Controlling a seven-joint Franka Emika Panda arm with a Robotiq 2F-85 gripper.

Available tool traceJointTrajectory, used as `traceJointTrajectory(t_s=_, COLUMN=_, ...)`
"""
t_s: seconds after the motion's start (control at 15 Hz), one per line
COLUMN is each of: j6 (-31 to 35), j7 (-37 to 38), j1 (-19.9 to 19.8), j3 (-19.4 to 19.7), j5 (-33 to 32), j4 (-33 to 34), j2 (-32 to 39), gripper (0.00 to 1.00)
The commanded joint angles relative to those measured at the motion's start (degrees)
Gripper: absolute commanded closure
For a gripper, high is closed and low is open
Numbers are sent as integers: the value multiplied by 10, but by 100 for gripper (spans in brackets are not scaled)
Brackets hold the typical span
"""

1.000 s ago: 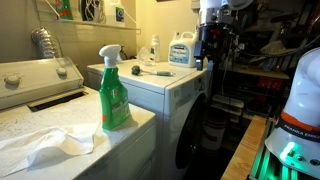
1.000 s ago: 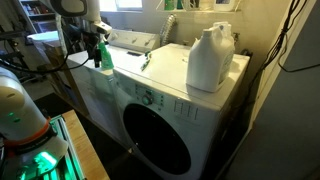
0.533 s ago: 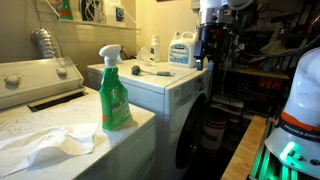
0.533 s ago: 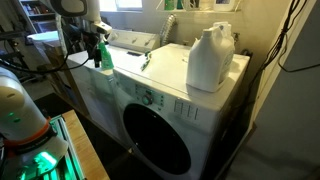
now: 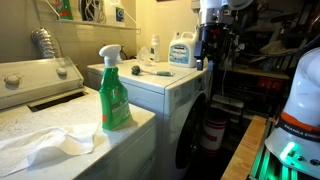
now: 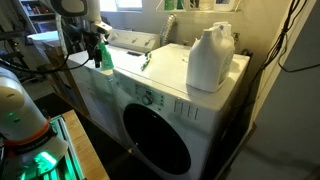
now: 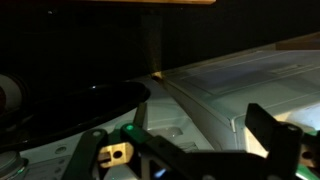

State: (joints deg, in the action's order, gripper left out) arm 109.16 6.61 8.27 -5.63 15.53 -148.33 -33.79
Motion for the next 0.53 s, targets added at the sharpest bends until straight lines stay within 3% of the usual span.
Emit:
traceJointTrajectory(t_s=0.0, j6=-2, j7=-37, j1=-20, j3=17, j5=-20, j4=-13, j2=7, gripper=0)
traceJointTrajectory(t_s=0.47, j6=51, j7=-114, j1=-72, j3=69, j5=-76, j4=-65, j2=32, gripper=0)
